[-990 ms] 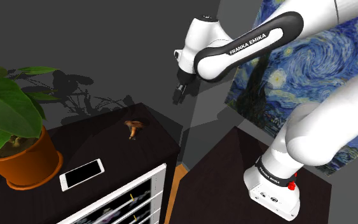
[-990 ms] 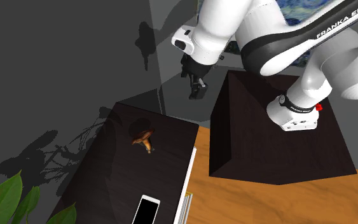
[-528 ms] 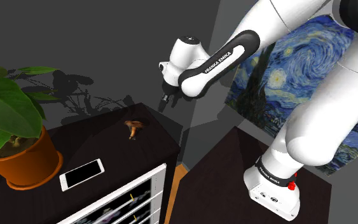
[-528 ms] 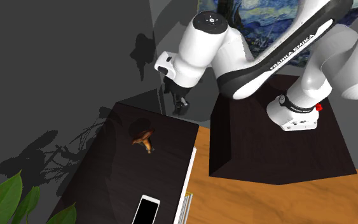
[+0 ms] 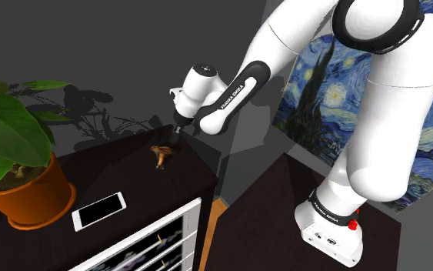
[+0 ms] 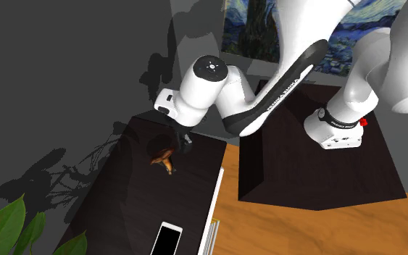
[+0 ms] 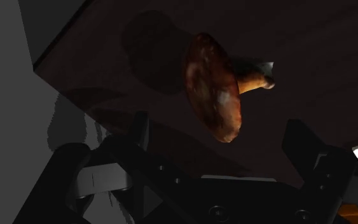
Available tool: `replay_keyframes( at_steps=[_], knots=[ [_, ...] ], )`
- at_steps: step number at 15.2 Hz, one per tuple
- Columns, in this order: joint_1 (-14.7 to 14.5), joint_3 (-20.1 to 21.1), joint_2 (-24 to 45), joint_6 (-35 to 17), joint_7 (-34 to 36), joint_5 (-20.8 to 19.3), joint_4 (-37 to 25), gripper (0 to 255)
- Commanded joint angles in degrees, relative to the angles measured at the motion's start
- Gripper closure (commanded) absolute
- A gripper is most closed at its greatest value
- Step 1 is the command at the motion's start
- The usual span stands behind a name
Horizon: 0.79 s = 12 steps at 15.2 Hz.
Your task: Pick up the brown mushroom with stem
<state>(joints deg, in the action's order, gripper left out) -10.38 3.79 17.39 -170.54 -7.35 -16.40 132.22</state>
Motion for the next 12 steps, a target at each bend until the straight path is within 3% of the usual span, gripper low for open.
replay_keyframes(
  at_steps=[1, 5, 12],
  knots=[
    [-1.5, -1.1, 4.6, -2.9, 0.7, -1.9, -3.0, 0],
    [-4.0, -2.3, 12.6, -6.1, 0.6, -3.3, -10.2, 0],
    [-6.3, -5.0, 17.7, -9.9, 1.9, -3.9, -11.7, 0]
  ],
)
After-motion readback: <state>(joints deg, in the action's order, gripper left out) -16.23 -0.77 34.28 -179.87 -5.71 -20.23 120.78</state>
